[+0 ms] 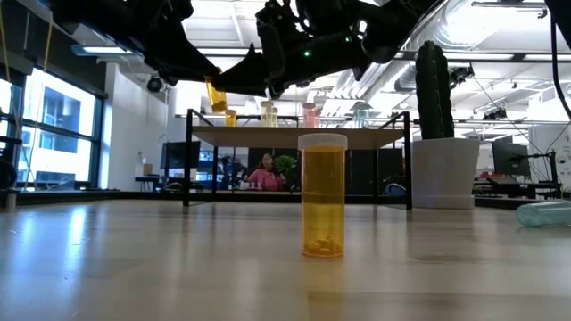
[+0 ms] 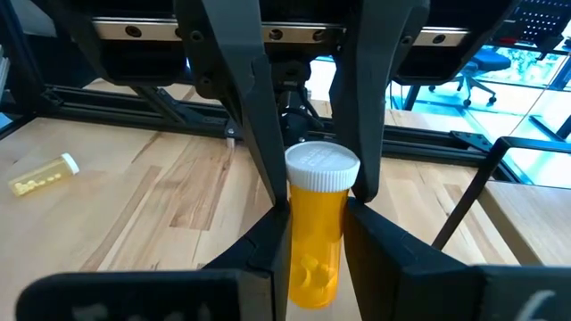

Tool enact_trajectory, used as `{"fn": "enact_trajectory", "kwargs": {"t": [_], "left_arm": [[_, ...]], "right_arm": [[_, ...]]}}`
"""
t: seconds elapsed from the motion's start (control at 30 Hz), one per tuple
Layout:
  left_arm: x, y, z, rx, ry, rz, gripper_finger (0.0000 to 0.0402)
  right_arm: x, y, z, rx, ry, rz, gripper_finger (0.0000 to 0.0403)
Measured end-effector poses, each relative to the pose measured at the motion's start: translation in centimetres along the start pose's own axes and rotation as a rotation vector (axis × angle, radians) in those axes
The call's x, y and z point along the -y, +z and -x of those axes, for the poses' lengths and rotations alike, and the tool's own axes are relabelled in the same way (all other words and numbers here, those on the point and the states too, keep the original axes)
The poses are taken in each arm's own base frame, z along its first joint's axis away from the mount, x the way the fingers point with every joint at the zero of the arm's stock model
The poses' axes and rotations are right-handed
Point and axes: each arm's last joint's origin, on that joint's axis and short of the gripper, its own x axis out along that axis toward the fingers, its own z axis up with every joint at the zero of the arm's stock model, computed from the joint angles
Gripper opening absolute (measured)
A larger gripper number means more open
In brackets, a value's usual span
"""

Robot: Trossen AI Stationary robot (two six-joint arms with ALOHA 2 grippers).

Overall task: Pick and place medicine bottles onto shelf by color
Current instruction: Put the left orange pill bottle on the shelf aligned with the other orange pill bottle

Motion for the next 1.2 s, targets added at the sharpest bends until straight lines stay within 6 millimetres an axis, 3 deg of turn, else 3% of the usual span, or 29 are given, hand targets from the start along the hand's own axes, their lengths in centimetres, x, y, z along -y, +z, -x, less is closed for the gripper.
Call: {"fn": "enact_trajectory", "kwargs": {"t": [0.33,0.7,0.93,1.2], "left_arm": [[0.0,0.0,0.0,-0.002,-0.003,0.0,0.0115],[-0.1,-0.2,0.0,-0.02,0.027,-0.012,0.0115],[-0.3,-0.3,0.1,-0.026,0.09,-0.056,0.0115],[-1.8,2.5,1.0,-0.078,0.171,-0.088,0.0115]], "right_arm": [[0.1,-0.1,0.0,-0.006,-0.004,-0.003,0.0079],[0.9,-0.3,0.2,-0.024,-0.025,-0.058,0.0195],[1.3,0.0,0.9,-0.076,-0.028,-0.066,0.0221],[1.4,1.5,2.5,-0.118,-0.035,-0.034,0.0222]]}}
